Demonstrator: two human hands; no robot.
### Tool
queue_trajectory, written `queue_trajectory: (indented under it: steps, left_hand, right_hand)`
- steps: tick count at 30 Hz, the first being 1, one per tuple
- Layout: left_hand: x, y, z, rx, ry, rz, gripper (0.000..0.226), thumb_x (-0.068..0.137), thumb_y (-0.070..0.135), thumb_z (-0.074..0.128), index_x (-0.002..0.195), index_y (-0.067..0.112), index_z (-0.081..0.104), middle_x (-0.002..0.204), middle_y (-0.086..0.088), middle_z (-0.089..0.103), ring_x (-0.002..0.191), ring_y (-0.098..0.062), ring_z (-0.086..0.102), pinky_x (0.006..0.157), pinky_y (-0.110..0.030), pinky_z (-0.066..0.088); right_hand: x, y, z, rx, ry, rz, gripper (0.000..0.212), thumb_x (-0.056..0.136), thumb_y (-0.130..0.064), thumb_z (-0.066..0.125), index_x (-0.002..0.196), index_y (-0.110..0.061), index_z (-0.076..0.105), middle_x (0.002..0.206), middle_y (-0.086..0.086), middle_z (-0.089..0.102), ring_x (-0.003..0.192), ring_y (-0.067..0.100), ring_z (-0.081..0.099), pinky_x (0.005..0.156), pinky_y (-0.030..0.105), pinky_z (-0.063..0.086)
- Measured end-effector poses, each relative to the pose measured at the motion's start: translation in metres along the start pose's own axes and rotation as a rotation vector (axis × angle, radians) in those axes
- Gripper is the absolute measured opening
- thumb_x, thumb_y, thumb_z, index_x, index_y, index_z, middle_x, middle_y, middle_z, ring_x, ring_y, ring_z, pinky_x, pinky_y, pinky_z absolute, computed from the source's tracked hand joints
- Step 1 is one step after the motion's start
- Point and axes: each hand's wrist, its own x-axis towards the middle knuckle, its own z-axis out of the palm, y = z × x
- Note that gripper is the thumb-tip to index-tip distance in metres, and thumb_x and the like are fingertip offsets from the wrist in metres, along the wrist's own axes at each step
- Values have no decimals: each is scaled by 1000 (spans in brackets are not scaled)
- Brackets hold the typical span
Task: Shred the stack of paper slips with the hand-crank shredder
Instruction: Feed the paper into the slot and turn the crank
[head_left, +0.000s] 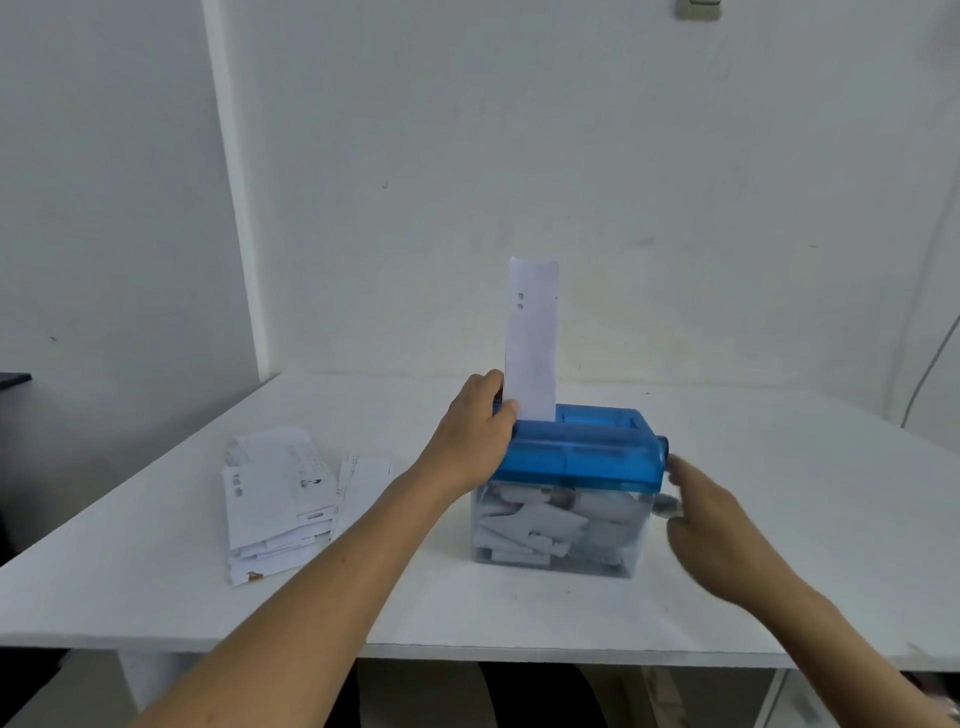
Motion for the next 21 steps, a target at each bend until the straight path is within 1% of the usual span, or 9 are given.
queue_trajectory:
  steps: [1,3,7,10,12,14,16,18,21]
  left_hand:
    - [0,0,0,9,1,1,16,107,22,38,97,13,48,108,-2,51,97,-17,53,76,-23,45]
    - [0,0,0,28,7,4,18,107,22,38,92,16,46,106,-1,50,92,-14,51,74,-22,43]
    - [1,-1,2,62,21,-1,18,106,24,38,101,10,49,107,-1,50,98,-20,54,84,-34,50]
    - [2,-4,3,59,41,-11,18,105,26,41,102,11,49,106,0,50,101,-22,55,87,-37,51]
    - [1,-5,5,39,30,-16,22,103,36,48,109,15,52,111,3,52,103,-18,56,90,-38,53]
    - [-2,-3,3,1,-8,-23,39,95,54,58,119,24,53,116,9,57,105,-11,58,91,-35,54]
    - [-5,2,-1,-27,-51,-36,57,80,69,67,123,32,55,114,17,61,104,-7,60,88,-30,55]
    - [-7,6,-4,-35,-74,-61,63,72,71,72,121,34,58,110,18,63,100,-6,61,83,-26,55]
    - [-5,9,-7,-55,-107,-88,58,70,67,77,115,36,57,102,21,61,92,-1,59,72,-18,50]
  right_hand:
    - [-2,1,7,-19,-64,-20,67,90,12,45,139,-32,37,136,-14,45,120,1,44,105,26,40]
    - [-2,6,20,-66,-47,-73,57,92,1,53,132,-36,36,135,-15,48,118,4,48,101,27,44]
    - [-1,7,16,-307,-6,-42,34,99,-19,54,126,-29,36,116,-14,59,92,13,63,78,23,54]
    - [-2,-1,1,-526,-31,-23,15,99,-30,54,110,-28,45,105,-13,64,80,11,63,76,25,58]
    - [-1,-11,-13,-619,-83,24,15,96,-36,58,98,-24,50,92,-10,64,76,10,62,75,26,59]
    - [1,-26,-27,-688,-163,68,19,93,-35,60,87,-20,50,82,-7,60,72,10,60,69,26,56]
    - [6,-48,-44,-761,-274,100,25,91,-31,60,76,-18,43,74,-5,52,63,10,51,58,23,44]
    - [17,-68,-63,-770,-441,175,31,90,-31,65,74,-17,43,66,-5,49,55,10,44,53,21,37]
    - [40,-85,-90,-606,-700,308,35,91,-35,68,72,-16,47,52,-6,42,45,11,34,48,22,32]
